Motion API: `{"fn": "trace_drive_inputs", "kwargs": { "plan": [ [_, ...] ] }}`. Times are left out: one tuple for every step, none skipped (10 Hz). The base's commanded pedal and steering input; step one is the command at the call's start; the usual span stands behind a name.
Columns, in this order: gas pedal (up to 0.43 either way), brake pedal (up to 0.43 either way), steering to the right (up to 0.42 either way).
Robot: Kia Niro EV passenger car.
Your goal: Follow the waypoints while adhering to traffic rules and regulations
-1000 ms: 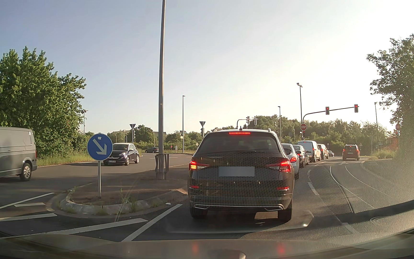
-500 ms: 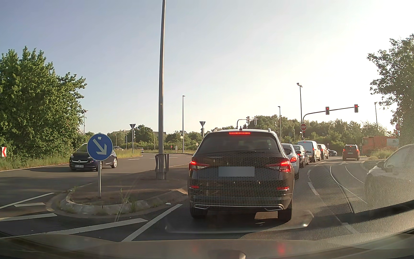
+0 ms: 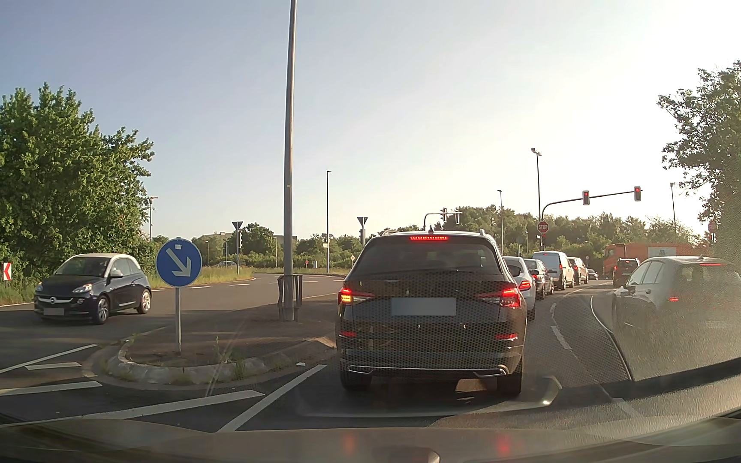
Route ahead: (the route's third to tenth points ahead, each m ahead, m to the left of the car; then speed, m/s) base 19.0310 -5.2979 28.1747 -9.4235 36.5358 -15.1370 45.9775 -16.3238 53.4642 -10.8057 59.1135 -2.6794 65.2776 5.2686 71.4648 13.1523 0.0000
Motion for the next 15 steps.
{"fn": "trace_drive_inputs", "kwargs": {
  "plan": [
    [0.0, 0.439, 0.052],
    [0.0, 0.439, 0.052],
    [0.0, 0.439, 0.052],
    [0.0, 0.445, 0.052],
    [0.0, 0.439, 0.052],
    [0.0, 0.445, 0.052],
    [0.0, 0.439, 0.052],
    [0.0, 0.439, 0.052],
    [0.0, 0.439, 0.052],
    [0.0, 0.439, 0.052],
    [0.0, 0.445, 0.052],
    [0.0, 0.439, 0.052],
    [0.0, 0.439, 0.052],
    [0.0, 0.439, 0.052],
    [0.0, 0.445, 0.052]
  ]
}}
